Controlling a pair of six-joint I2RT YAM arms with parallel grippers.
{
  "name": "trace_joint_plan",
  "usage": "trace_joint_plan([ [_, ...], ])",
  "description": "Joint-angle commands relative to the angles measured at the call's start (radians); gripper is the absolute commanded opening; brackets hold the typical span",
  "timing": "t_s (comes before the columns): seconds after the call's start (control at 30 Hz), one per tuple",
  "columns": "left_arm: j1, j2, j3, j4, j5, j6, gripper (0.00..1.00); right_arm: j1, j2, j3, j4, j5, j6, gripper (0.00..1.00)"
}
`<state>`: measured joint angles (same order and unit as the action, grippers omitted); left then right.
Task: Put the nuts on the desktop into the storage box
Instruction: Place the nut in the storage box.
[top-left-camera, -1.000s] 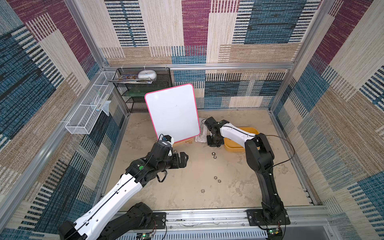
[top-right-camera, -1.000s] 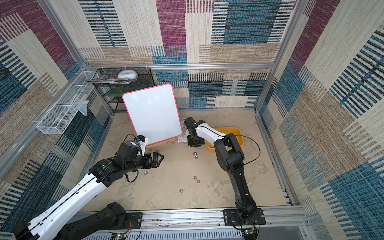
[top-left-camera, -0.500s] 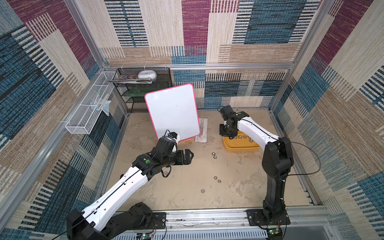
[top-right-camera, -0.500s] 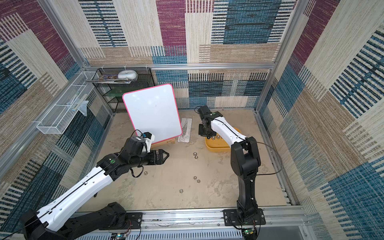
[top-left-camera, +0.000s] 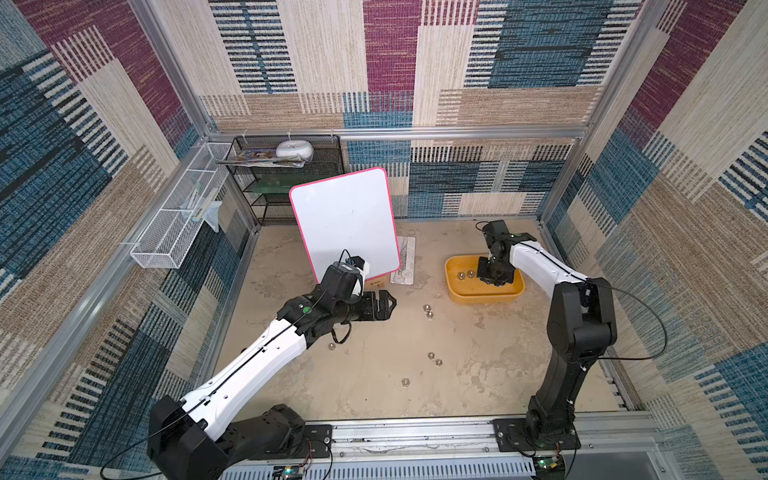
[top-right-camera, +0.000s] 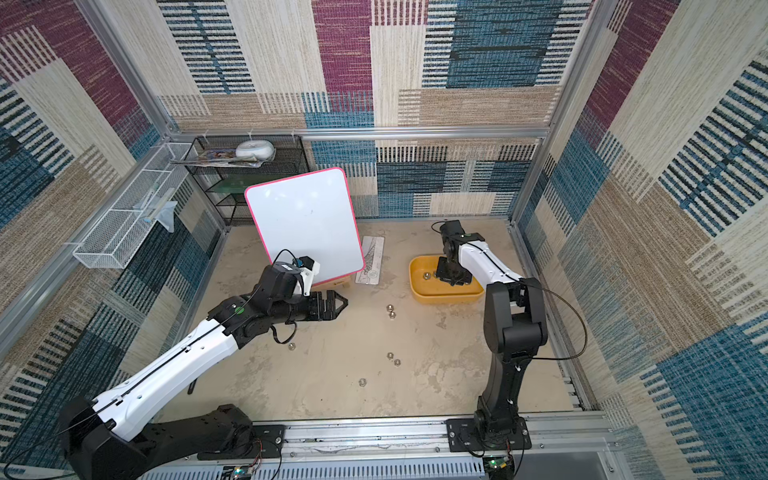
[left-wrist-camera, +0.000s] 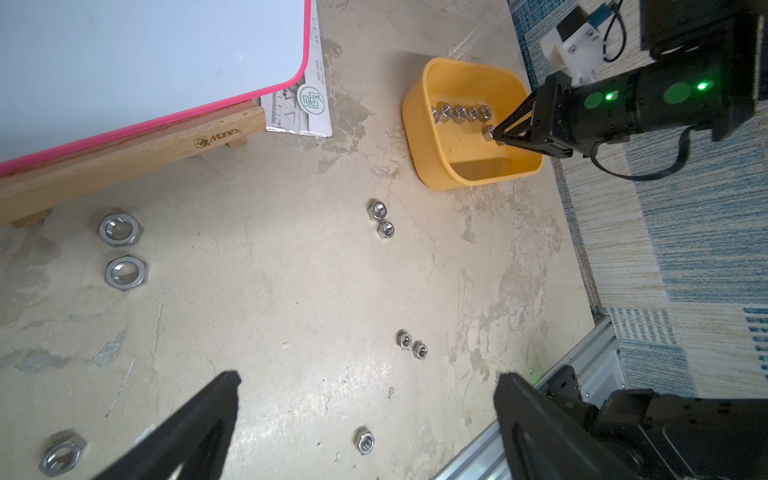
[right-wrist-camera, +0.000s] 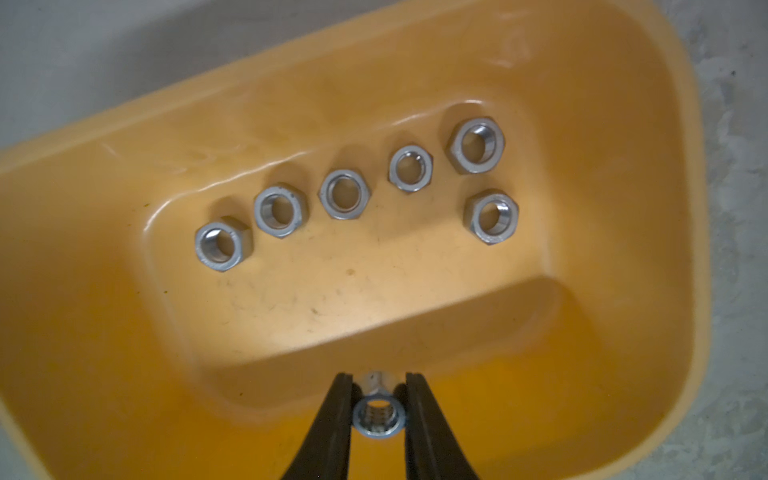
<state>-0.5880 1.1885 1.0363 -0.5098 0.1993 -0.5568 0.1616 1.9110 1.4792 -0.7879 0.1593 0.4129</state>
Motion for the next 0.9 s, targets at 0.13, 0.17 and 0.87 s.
trace_joint_plan([
  [0.13,-0.005,0.044,0.041,0.032,0.038,0.032,1.0,-0.045,0.062,0.011,0.056,-0.004,-0.027,0.25],
  [0.17,-0.005,0.055,0.047,0.033,0.041,0.035,1.0,-0.049,0.073,0.018,0.059,-0.002,-0.029,0.25],
  [0.87,-0.009,0.119,0.1,0.011,0.021,0.053,1.0,-0.079,0.221,0.129,0.052,-0.007,-0.052,0.27],
])
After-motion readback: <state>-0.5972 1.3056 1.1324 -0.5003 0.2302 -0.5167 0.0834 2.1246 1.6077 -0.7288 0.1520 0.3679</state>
